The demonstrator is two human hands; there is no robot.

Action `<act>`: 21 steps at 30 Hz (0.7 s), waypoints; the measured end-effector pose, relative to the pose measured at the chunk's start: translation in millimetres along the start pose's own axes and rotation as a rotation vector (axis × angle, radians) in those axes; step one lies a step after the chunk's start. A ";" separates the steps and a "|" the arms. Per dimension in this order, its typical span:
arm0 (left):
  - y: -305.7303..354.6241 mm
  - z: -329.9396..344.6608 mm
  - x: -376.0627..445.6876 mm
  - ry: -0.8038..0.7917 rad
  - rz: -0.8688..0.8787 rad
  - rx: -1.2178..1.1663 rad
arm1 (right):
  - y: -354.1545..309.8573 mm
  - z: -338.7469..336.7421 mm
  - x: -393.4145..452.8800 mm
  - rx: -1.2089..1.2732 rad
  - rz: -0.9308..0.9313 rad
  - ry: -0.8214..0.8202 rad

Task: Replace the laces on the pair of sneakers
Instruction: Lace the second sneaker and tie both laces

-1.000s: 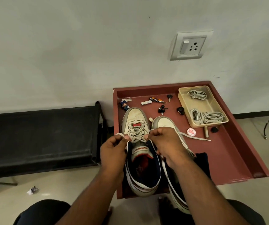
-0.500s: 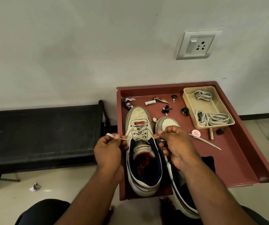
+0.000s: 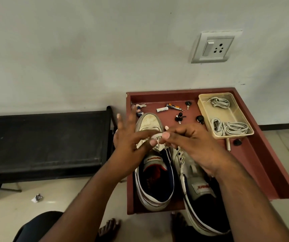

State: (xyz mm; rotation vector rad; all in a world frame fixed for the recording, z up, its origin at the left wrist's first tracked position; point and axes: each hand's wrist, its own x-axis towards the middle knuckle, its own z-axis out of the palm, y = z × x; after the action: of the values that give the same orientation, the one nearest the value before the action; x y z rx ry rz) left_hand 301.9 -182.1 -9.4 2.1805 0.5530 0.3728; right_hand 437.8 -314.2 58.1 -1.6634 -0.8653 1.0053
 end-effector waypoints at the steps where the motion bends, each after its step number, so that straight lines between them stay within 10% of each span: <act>1: -1.9 -3.7 0.4 -0.059 -0.026 -0.033 | 2.2 -3.9 -0.3 0.012 0.006 0.022; 8: -3.3 -52.9 -6.4 -0.087 -0.132 -0.351 | 38.3 -34.1 12.3 -0.126 0.085 0.445; 14: 14.0 -31.9 -5.2 -0.084 -0.141 -0.233 | 39.3 14.6 20.0 -0.397 -0.005 0.050; 21: 10.8 -37.2 -6.3 0.084 -0.172 -0.276 | 41.6 -0.3 21.5 -0.515 -0.076 0.149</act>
State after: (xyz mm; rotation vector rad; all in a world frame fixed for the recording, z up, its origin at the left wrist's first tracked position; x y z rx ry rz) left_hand 282.9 -166.7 21.3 1.8450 0.6876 0.4222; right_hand 450.3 -306.7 13.6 -2.0842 -1.1416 0.6238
